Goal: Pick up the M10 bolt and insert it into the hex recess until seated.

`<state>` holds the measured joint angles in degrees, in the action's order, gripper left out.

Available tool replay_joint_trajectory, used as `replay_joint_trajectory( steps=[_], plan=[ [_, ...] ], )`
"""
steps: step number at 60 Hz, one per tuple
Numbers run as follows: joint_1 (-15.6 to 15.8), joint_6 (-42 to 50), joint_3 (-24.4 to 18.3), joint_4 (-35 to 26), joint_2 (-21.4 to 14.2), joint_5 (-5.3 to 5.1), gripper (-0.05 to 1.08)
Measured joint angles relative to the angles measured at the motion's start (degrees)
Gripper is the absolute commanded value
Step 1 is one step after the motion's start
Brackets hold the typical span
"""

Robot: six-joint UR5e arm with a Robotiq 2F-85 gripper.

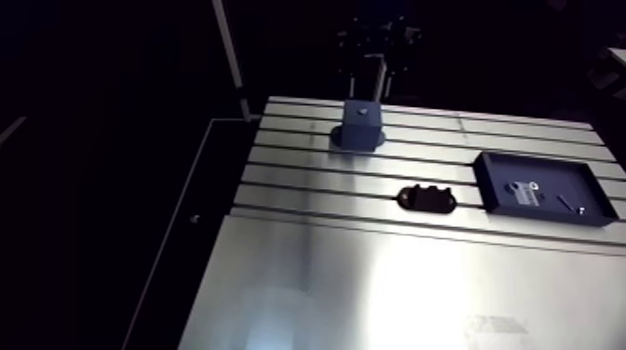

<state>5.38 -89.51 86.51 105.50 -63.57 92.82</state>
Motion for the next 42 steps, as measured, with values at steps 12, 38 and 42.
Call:
replay_joint_trajectory(
  steps=[12, 38, 42],
  plan=[
    [-0.06, 3.16, 0.05, 0.14, 0.86, -0.14, 1.05],
    [-0.19, 4.53, 0.22, 2.93, 1.76, 0.02, 1.08],
    [-0.19, 4.52, 0.25, 2.97, 1.79, 0.07, 1.08]
  ],
)
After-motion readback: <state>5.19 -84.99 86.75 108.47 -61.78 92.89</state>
